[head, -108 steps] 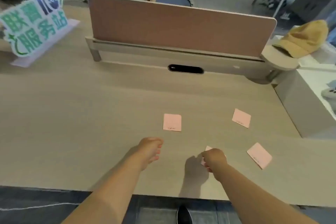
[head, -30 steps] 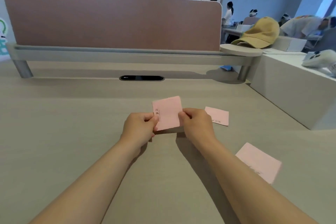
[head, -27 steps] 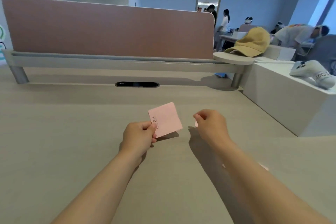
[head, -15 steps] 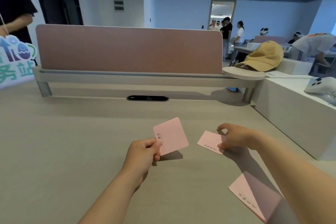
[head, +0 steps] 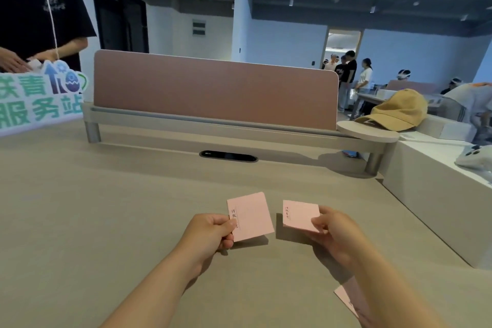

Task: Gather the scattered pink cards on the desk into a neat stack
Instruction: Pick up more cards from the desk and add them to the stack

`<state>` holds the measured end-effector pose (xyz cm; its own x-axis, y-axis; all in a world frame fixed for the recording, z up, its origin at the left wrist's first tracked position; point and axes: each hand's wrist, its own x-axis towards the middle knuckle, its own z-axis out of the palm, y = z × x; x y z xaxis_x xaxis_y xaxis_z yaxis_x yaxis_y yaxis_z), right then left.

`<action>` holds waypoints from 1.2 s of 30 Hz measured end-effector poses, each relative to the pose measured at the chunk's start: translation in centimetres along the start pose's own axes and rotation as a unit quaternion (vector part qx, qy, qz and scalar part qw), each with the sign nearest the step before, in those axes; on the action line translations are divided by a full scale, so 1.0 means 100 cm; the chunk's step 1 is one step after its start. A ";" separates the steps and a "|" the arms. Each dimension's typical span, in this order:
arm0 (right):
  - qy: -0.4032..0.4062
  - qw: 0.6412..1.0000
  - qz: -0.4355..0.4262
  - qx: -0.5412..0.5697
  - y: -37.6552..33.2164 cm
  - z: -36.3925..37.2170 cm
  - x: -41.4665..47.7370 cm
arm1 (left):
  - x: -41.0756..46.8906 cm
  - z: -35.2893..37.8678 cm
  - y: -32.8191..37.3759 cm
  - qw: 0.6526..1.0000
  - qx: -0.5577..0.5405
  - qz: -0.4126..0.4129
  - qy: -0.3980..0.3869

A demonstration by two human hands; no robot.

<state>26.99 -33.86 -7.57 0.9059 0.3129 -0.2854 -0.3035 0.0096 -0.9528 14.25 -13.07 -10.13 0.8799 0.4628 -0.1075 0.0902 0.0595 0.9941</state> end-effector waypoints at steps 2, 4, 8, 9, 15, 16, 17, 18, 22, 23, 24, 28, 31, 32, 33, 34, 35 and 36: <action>0.009 0.999 -0.027 0.031 0.000 0.007 -0.005 | 0.001 0.001 0.000 1.000 0.001 0.001 0.003; 0.029 0.997 -0.044 0.048 -0.001 0.011 -0.006 | 0.004 0.005 0.001 1.000 0.000 0.002 0.002; 0.008 0.995 -0.071 0.074 0.003 0.013 -0.011 | 0.010 0.018 0.003 1.000 0.007 0.013 0.001; -0.005 0.994 -0.080 0.075 0.004 0.014 -0.013 | 0.012 0.021 0.003 1.000 0.007 0.016 0.003; 0.002 0.993 -0.097 -0.062 0.011 0.027 -0.017 | 0.013 0.025 0.000 1.000 0.012 0.026 -0.010; 0.005 0.991 -0.101 -0.084 0.013 0.029 -0.017 | 0.013 0.024 0.000 0.999 0.012 0.027 -0.014; 0.004 0.990 -0.104 -0.097 0.016 0.031 -0.018 | 0.012 0.024 0.000 0.999 0.012 0.027 -0.018; 0.004 0.989 -0.109 -0.104 0.017 0.032 -0.019 | 0.012 0.023 0.000 0.999 0.011 0.029 -0.021; 0.077 0.968 -0.181 -0.154 0.017 0.031 -0.017 | 0.010 0.023 0.000 0.999 0.010 0.032 -0.029; 0.098 0.958 -0.207 -0.172 0.015 0.030 -0.017 | 0.009 0.023 0.000 0.999 0.011 0.034 -0.033; 0.109 0.948 -0.233 -0.187 0.013 0.028 -0.016 | 0.007 0.023 0.000 0.998 0.014 0.036 -0.040; 0.099 0.919 -0.300 -0.236 0.012 0.027 -0.015 | 0.004 0.026 0.000 0.994 0.055 0.054 -0.072; 0.088 0.901 -0.324 -0.275 0.016 0.033 -0.016 | 0.004 0.027 0.001 0.993 0.073 0.060 -0.072; 0.085 0.898 -0.331 -0.279 0.017 0.036 -0.016 | 0.004 0.027 0.001 0.993 0.073 0.059 -0.070; 0.083 0.894 -0.339 -0.282 0.018 0.039 -0.015 | 0.004 0.027 0.001 0.993 0.072 0.057 -0.068; 0.082 0.889 -0.349 -0.284 0.019 0.041 -0.015 | 0.002 0.027 0.001 0.994 0.070 0.056 -0.068; 0.083 0.887 -0.356 -0.282 0.020 0.043 -0.015 | 0.001 0.028 0.002 0.993 0.072 0.056 -0.070; 0.085 0.887 -0.360 -0.276 0.020 0.044 -0.015 | 0.000 0.028 0.002 0.993 0.078 0.058 -0.071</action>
<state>23.72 -30.09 -8.63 0.8524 0.2658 0.4503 0.5195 -0.3332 -0.7868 15.58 -15.55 -9.85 0.9442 0.3294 0.0002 0.0449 -0.1293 0.9906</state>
